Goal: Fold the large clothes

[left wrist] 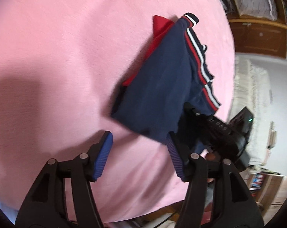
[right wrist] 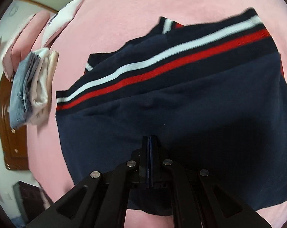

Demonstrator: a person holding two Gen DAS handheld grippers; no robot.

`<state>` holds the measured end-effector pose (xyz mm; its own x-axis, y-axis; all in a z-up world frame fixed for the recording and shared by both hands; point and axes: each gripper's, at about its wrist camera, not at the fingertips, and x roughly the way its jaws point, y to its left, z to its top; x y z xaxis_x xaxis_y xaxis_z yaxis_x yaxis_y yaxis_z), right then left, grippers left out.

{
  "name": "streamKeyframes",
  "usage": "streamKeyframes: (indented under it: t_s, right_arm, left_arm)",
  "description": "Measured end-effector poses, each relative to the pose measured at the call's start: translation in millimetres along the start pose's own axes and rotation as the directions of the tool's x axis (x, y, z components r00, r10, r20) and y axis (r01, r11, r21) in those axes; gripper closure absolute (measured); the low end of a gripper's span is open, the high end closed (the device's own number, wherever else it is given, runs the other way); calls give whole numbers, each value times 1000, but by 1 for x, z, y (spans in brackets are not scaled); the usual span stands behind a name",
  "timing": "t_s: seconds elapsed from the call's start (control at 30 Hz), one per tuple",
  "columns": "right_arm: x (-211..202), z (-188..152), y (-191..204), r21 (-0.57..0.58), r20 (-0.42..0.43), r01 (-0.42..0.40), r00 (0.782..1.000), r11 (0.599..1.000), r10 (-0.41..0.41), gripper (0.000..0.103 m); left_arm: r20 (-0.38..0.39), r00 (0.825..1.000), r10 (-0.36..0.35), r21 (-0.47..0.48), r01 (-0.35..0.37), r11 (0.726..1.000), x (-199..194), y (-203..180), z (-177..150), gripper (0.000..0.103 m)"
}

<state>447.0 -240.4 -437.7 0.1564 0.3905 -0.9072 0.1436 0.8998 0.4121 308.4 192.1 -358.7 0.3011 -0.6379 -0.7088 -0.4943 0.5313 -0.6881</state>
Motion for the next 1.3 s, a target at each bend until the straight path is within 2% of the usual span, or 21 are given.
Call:
streamKeyframes:
  t_s: [0.07, 0.17, 0.23, 0.33, 0.4, 0.47, 0.53, 0.6, 0.63, 0.73, 0.77, 0.8, 0.83, 0.93, 1.0, 1.07, 1.13, 1.23, 1.3]
  right_arm:
    - [2, 1, 4, -18, -4, 29, 1000, 999, -29, 103]
    - [9, 7, 12, -22, -9, 63, 998, 998, -63, 103]
    - [15, 8, 20, -8, -6, 69, 998, 998, -69, 103]
    - [12, 5, 15, 42, 4, 55, 998, 998, -55, 103]
    - [11, 3, 15, 56, 10, 43, 999, 998, -43, 103]
    - [12, 2, 16, 49, 12, 33, 999, 998, -34, 103]
    - [8, 0, 9, 33, 12, 20, 1000, 999, -21, 103]
    - [1, -2, -6, 12, 12, 1, 1000, 1000, -1, 103]
    - [-4, -2, -14, 4, 11, -12, 1000, 1000, 12, 103]
    - [-9, -4, -27, 1, 8, -64, 998, 998, 64, 103]
    - [-9, -4, -31, 3, 4, -88, 996, 996, 88, 103]
    - [-9, -3, -36, 3, -4, -114, 994, 994, 114, 103]
    - [-10, -2, -39, 2, -13, -134, 991, 991, 134, 103]
    - [-12, 3, -50, -23, -63, -206, 977, 978, 204, 103]
    - [-13, 5, -58, -45, -97, -244, 966, 969, 239, 103]
    - [-16, 8, -67, -62, -139, -272, 955, 960, 262, 103]
    - [-18, 9, -76, -87, -168, -257, 956, 963, 240, 103]
    - [-24, 13, -94, -82, -224, -308, 933, 948, 283, 103]
    - [-36, 17, -105, -68, -226, -336, 922, 939, 314, 103]
  left_arm:
    - [1, 999, -46, -11, 46, 999, 16, -5, 8, 43]
    - [22, 997, -74, -36, 75, 997, 31, -10, 17, 42]
    - [32, 996, -89, -70, 91, 993, 41, -11, 26, 37]
    - [76, 992, -105, -122, 113, 986, 49, -13, 32, 37]
    - [135, 984, -117, -137, 136, 981, 46, -16, 33, 45]
    - [219, 967, -131, -120, 160, 980, 39, -22, 31, 77]
    - [292, 947, -135, -87, 167, 982, 32, -31, 29, 83]
    - [356, 918, -175, -37, 201, 979, 24, -43, 22, 86]
    - [372, 909, -187, -7, 204, 979, 17, -49, 18, 88]
    - [417, 889, -189, 185, 121, 975, 2, -92, -3, 90]
    - [433, 881, -191, 292, 63, 954, -2, -116, -17, 91]
    - [440, 878, -187, 351, 24, 936, -4, -129, -26, 91]
    - [435, 882, -183, 447, -35, 894, -2, -153, -42, 91]
    - [398, 904, -158, 580, -115, 806, 16, -194, -76, 91]
    - [385, 912, -141, 616, -140, 776, 32, -211, -94, 91]
    - [377, 917, -129, 635, -155, 757, 43, -223, -106, 91]
    - [369, 922, -117, 663, -173, 728, 48, -232, -118, 91]
    - [379, 921, -88, 699, -223, 679, 59, -249, -133, 91]
    - [374, 925, -64, 708, -240, 664, 73, -263, -140, 91]
